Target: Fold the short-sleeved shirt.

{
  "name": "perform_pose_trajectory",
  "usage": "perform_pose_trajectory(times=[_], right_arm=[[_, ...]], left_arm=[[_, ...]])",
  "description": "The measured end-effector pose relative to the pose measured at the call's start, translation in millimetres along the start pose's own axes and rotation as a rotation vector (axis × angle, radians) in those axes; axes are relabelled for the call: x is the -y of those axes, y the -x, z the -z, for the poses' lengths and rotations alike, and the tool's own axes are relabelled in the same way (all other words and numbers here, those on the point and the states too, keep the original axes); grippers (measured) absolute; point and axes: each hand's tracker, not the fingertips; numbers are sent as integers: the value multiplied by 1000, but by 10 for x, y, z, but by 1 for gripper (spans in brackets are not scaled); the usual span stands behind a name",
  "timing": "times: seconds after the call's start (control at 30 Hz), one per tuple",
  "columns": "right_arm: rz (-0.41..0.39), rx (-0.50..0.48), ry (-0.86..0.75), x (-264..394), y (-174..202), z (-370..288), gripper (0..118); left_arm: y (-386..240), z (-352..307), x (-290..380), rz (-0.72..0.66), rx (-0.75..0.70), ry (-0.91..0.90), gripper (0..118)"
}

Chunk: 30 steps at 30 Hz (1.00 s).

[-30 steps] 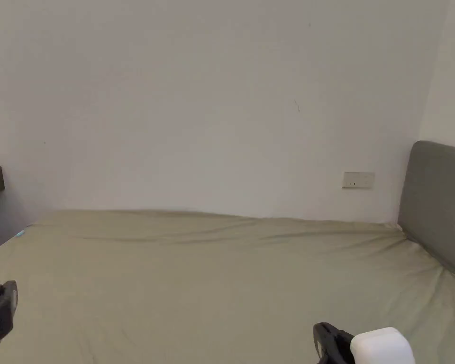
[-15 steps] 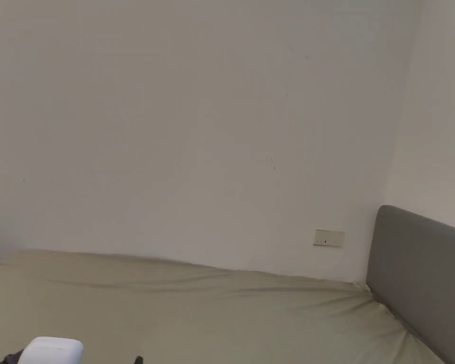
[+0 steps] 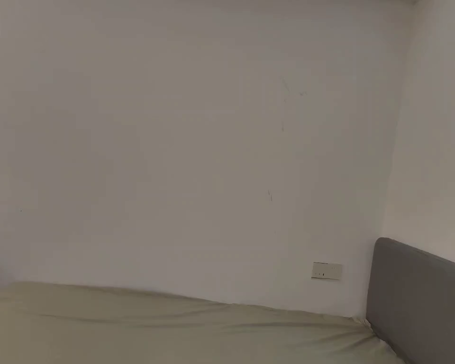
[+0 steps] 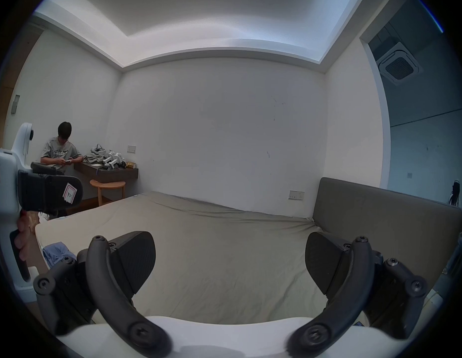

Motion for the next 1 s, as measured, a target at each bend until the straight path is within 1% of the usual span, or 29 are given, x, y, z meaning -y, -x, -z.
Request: perform_pose_trajectory(times=[0.1,0.17,0.33,0.5,0.57,0.6,0.67,0.9,1.0], right_arm=[[-10,3,5,-7,16,-9,117],[-9,1,3,-10,26,-23,117],[-16,-6,5,-29,43,-44,117],[-16,-7,4,-35,35,-60,117],[-10,-7,4,-34,32,-58,117],[-9,-7,5,-41,31,-62,117],[-10,-11,9,-41,33,-59,117],[-12,-21,17,-57,52,-43,117],[-11,-16,10,-81,49,-47,117]], left_arm=[[-91,-4,-11,72,-20,15,118],[-126,-20,16,94,-19,5,118],[-132,-51,35,88,-18,7,118],[-77,-114,-8,54,3,10,118],[-86,-124,-27,52,-43,-5,118],[-102,-127,-39,66,-89,-8,118],[-131,-126,-51,98,-124,-3,118],[-120,-115,-58,104,-98,20,118],[-161,-117,-52,151,-160,5,118]])
